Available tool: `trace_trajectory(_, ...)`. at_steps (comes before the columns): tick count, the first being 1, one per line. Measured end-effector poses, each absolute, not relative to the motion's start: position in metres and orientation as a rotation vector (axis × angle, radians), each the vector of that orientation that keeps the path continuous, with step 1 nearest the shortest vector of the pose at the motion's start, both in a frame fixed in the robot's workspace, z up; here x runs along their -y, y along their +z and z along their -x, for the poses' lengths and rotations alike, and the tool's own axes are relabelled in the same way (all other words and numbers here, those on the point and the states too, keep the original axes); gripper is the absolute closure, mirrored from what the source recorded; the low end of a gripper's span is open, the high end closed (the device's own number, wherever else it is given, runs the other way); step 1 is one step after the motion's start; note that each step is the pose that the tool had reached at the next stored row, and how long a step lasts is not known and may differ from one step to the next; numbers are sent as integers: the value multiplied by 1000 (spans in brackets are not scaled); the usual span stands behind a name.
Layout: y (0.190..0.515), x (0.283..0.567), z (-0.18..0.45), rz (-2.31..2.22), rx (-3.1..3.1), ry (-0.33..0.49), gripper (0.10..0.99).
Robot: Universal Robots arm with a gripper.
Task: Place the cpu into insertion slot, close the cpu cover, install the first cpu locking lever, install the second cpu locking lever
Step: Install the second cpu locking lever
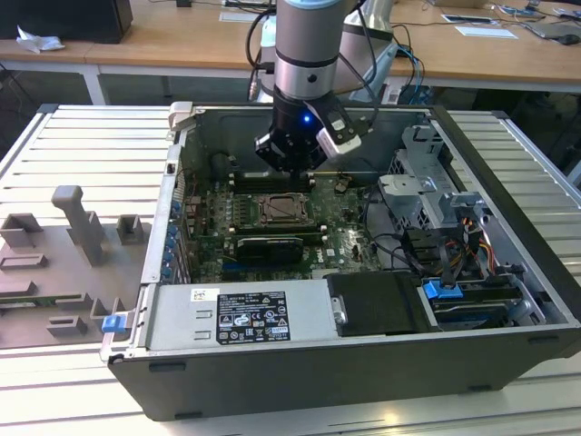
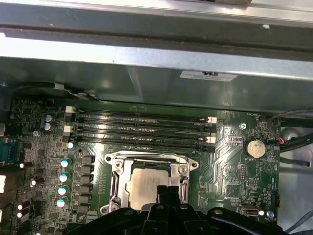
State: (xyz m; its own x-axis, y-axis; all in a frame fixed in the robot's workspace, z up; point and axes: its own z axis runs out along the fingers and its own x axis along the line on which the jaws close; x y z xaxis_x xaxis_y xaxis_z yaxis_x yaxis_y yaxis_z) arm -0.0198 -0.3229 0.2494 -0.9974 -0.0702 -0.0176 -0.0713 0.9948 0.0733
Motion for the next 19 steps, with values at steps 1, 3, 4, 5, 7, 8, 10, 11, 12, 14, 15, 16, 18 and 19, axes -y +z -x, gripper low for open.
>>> trace_trajectory(1,249,324,20,111,-3122,116,980)
trace_trajectory(3,249,325,20,111,-3122,116,980)
trace_trajectory(4,249,325,20,111,-3123,116,980)
trace_trajectory(5,249,325,20,111,-3123,116,980)
trace_trajectory(7,253,326,20,111,-3122,115,980)
trace_trajectory(8,254,326,20,111,-3123,115,980)
trace_trajectory(10,255,326,20,111,-3122,116,980)
trace_trajectory(11,255,327,20,111,-3123,116,980)
trace_trajectory(12,255,327,20,111,-3122,116,980)
trace_trajectory(14,255,329,20,111,-3123,116,980)
trace_trajectory(15,255,329,20,111,-3122,116,980)
trace_trajectory(16,255,330,20,111,-3122,116,980)
trace_trajectory(18,255,332,20,111,-3122,116,980)
trace_trajectory(19,255,333,20,111,-3123,115,980)
